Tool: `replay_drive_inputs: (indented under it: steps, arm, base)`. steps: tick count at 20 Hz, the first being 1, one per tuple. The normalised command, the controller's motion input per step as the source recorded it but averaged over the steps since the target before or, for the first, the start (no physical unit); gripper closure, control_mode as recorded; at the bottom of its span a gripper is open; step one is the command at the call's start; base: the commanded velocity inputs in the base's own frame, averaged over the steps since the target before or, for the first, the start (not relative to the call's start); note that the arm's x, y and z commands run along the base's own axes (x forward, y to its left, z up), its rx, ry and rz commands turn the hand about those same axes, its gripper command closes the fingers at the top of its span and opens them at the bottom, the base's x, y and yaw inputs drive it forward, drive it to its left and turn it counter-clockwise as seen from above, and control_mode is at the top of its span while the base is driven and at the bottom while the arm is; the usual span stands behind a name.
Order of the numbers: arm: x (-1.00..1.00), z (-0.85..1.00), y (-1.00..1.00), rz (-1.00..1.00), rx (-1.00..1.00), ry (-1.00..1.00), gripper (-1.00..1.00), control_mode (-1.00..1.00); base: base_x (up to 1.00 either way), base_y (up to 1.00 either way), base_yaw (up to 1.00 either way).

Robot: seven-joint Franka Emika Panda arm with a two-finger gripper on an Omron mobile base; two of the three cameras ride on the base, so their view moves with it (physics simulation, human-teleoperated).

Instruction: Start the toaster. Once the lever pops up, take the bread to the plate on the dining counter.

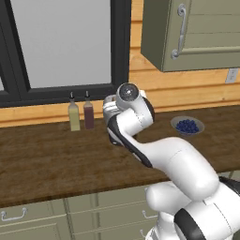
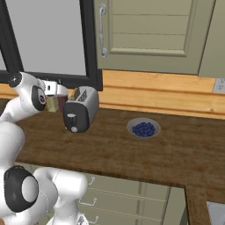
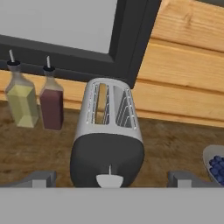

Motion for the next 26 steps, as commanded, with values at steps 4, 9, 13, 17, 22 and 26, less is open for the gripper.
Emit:
replay_drive_inputs:
  steps: [4, 9, 13, 17, 22, 26]
  arm:
    - [0.52, -0.26, 0.0, 0.0, 0.0, 0.06, -1.0, -1.0]
    - [0.64, -0.34, 0.0, 0.0, 0.0, 0.1, -1.0, -1.0]
    - [0.51, -0.29, 0.0, 0.0, 0.0, 0.08, -1.0, -1.0]
    - [0.42, -0.29, 0.0, 0.0, 0.0, 0.03, -1.0, -1.0]
    - [0.38, -0.22, 0.0, 0.0, 0.0, 0.0, -1.0, -1.0]
    - [0.46, -0.18, 0.0, 0.0, 0.0, 0.0, -1.0, -1.0]
  base:
    - [0.0, 0.0, 0.0]
    - [0.0, 0.0, 0.0]
    - [0.0, 0.0, 0.0]
    - [0.0, 0.0, 0.0]
    - [0.0, 0.0, 0.0]
    - [0.0, 0.0, 0.0]
